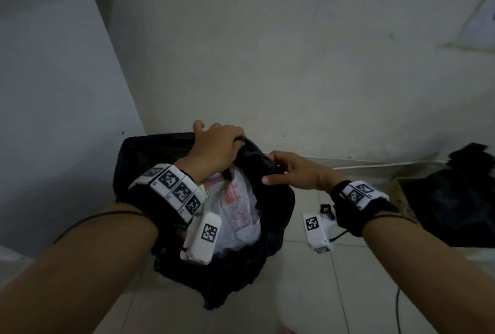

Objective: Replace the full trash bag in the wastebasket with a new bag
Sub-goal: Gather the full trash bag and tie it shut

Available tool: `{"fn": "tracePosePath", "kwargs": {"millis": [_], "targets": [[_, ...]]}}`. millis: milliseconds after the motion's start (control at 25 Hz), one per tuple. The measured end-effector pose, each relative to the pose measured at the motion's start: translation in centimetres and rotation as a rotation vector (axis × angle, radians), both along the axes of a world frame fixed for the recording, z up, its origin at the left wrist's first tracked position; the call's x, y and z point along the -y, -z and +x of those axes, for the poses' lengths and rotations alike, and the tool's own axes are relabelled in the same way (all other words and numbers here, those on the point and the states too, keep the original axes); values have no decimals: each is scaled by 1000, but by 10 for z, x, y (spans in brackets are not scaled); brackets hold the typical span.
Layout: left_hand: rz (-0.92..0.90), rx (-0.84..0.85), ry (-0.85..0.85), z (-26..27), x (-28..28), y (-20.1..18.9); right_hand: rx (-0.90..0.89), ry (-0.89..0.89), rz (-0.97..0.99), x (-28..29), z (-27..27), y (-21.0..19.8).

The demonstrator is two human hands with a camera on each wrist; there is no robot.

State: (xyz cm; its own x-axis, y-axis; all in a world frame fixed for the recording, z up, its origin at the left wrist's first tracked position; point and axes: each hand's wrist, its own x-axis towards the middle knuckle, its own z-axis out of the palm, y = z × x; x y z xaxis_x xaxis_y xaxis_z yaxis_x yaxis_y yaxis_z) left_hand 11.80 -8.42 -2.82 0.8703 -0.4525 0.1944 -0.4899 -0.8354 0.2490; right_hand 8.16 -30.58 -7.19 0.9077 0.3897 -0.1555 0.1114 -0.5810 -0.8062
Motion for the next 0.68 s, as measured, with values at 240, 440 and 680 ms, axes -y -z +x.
{"fn": "tracePosePath", "kwargs": {"millis": [240, 440, 680], "targets": [[-175, 33, -144, -6, -20, 10, -145, 108, 185, 23, -40, 12], [-227, 72, -65, -38, -15, 22, -92, 552, 684, 7, -49, -3], [-394, 91, -247, -29, -37, 21, -338, 259, 52, -5, -80, 21]]}}
